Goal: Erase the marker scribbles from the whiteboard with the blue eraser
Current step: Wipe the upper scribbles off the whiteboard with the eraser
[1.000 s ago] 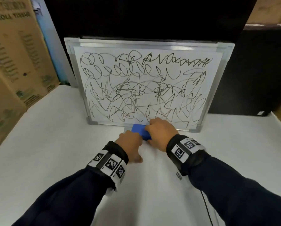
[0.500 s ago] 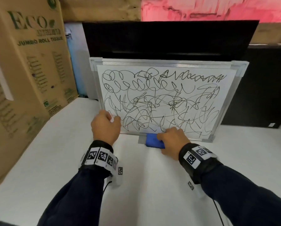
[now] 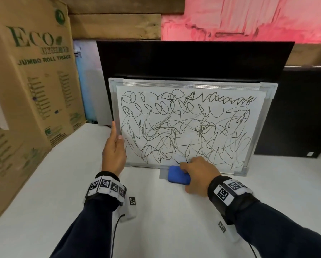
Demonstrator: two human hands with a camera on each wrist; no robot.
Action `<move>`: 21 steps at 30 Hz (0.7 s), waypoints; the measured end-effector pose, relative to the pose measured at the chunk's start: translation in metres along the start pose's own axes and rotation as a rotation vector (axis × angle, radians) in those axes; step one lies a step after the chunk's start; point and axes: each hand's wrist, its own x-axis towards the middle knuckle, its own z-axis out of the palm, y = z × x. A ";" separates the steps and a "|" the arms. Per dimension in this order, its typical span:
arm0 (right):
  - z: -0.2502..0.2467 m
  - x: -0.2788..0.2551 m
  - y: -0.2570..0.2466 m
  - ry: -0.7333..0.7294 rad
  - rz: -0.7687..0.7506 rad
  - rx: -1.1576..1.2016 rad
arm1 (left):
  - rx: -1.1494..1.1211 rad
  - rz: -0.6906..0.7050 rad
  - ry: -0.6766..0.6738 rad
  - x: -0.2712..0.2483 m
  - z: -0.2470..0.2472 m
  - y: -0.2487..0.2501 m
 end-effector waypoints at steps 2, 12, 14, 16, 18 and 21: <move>-0.001 0.001 -0.004 0.006 -0.013 0.010 | -0.020 0.014 -0.008 0.001 0.001 -0.002; -0.052 0.041 -0.057 0.552 -0.280 0.017 | -0.006 -0.006 0.001 0.012 -0.002 -0.016; -0.071 0.056 -0.069 0.685 -0.320 -0.007 | -0.034 -0.022 0.007 0.012 -0.003 -0.014; -0.090 0.069 -0.079 0.786 -0.366 -0.033 | -0.056 -0.018 0.006 0.012 -0.005 -0.010; -0.105 0.081 -0.085 0.850 -0.399 -0.061 | -0.088 -0.027 0.005 0.013 -0.006 -0.008; -0.120 0.095 -0.093 0.896 -0.417 -0.128 | -0.119 -0.055 -0.001 0.013 -0.008 -0.007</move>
